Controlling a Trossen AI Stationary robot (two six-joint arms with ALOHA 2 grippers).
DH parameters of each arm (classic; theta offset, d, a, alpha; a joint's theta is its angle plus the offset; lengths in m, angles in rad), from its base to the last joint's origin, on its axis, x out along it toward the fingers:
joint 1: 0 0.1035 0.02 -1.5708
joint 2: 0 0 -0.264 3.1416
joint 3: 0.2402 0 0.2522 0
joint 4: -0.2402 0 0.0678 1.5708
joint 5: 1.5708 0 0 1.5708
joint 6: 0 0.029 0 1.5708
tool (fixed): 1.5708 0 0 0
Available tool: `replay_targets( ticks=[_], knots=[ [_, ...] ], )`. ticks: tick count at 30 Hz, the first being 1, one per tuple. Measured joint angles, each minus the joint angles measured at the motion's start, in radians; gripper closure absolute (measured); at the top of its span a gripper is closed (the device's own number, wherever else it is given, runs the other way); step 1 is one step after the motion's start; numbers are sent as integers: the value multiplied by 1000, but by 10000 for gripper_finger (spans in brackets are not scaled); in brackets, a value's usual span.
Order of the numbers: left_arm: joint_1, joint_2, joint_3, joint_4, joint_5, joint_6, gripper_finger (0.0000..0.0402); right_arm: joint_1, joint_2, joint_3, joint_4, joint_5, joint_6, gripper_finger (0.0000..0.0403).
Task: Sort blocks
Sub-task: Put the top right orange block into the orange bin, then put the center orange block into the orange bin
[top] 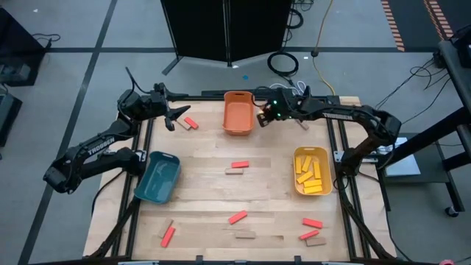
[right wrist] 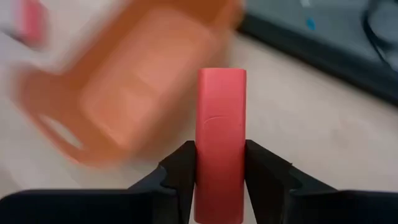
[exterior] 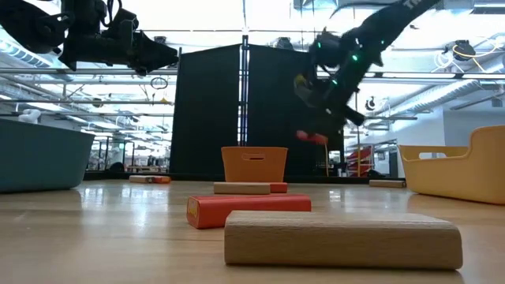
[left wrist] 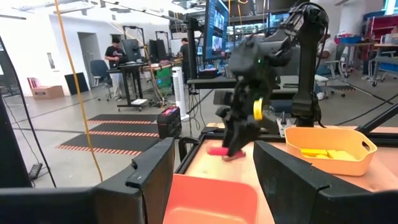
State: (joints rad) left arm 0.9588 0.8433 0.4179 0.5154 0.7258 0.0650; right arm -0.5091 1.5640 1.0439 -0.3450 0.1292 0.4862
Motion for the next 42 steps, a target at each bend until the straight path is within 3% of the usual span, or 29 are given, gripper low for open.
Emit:
replay_targets(
  ticks=[5, 11, 22, 24, 30, 39, 42],
  knots=[
    [0, 0, 0, 18, 1, -8, 185, 65, 65, 35, 281, -2, -37, 292],
    [0, -2, 0, 39, 7, -28, 185, 88, 174, 141, 306, -1, -142, 277],
    [0, -2, 0, 44, 18, -24, 185, 91, 202, 345, 37, -8, -188, 217],
    [0, -2, 0, 44, 18, -24, 185, 106, 201, 362, -13, -58, -189, 217],
    [0, -2, 0, 44, 19, -6, 185, 207, 203, 360, -146, -275, -161, 224],
    [-10, -2, 0, 44, 18, -7, 185, 396, 202, 345, -186, -286, -215, 227],
    [-28, -2, 0, 56, 19, -7, 185, 444, 202, 319, -217, -281, -299, 227]
  ],
)
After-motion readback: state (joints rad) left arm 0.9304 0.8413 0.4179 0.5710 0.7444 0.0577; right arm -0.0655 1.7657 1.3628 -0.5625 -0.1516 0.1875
